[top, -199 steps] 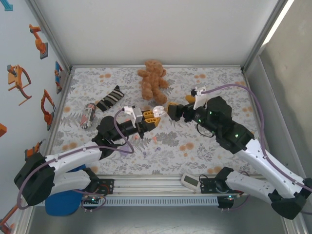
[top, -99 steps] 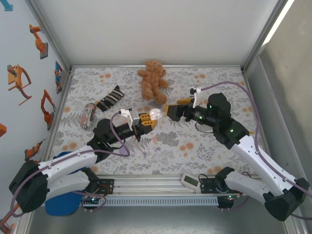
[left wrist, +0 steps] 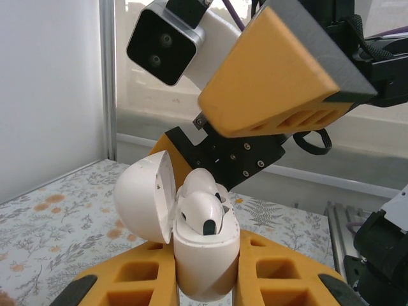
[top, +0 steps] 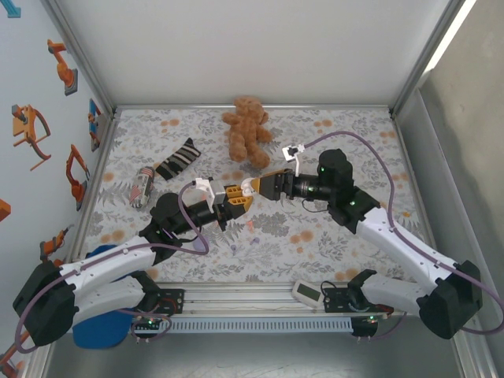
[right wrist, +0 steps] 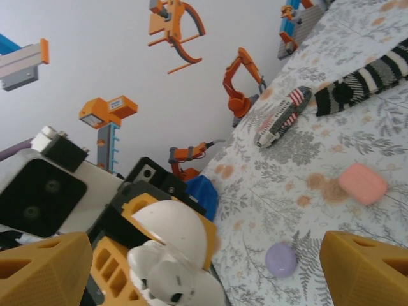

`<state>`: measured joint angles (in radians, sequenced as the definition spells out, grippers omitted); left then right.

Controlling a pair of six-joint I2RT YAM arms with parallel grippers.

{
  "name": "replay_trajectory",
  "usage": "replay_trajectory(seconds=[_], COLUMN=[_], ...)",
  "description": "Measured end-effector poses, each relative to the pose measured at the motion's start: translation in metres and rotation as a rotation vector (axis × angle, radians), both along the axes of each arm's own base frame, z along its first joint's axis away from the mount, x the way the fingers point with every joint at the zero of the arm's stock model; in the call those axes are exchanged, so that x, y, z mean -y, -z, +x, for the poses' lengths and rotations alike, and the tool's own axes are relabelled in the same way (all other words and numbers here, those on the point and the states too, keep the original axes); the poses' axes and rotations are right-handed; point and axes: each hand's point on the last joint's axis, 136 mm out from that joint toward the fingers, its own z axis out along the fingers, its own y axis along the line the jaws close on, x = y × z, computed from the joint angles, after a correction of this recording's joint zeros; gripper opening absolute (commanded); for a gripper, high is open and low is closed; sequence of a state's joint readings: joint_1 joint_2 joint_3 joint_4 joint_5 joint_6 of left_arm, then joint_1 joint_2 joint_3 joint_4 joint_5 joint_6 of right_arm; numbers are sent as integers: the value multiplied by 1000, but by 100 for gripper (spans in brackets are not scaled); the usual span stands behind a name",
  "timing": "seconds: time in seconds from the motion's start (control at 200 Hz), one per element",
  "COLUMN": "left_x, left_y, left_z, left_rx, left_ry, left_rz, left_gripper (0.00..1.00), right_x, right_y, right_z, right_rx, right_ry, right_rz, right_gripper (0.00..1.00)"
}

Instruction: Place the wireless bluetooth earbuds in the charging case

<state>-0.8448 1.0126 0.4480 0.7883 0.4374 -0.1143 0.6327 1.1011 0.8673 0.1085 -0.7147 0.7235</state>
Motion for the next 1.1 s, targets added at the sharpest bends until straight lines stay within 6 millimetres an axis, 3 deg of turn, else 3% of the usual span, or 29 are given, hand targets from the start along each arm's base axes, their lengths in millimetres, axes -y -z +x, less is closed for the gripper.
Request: replay_trajectory(seconds=[0.13,0.366,0.751,0.901,1.102], left_x=[0,0,0,0,1], left_y=[0,0,0,0,0], left_z=[0,0,0,0,-1], left_rx=[0,0,-1,-1,0], left_ry=[0,0,0,0,3], left_rz=[0,0,1,1,0], left_gripper=[0,0,0,0,0], right_x=[-6,-16,-16,-15,-13], right_y=[-6,0,-12,-19,-19], right_z=[-9,-18,-21,-22,-24], right_rx=[9,-10,12,33,42], right_ry=[-45,-92,-107,-111,-111], right_rz=[24,18,28,33,23], right_gripper=[90,87,79,72,72])
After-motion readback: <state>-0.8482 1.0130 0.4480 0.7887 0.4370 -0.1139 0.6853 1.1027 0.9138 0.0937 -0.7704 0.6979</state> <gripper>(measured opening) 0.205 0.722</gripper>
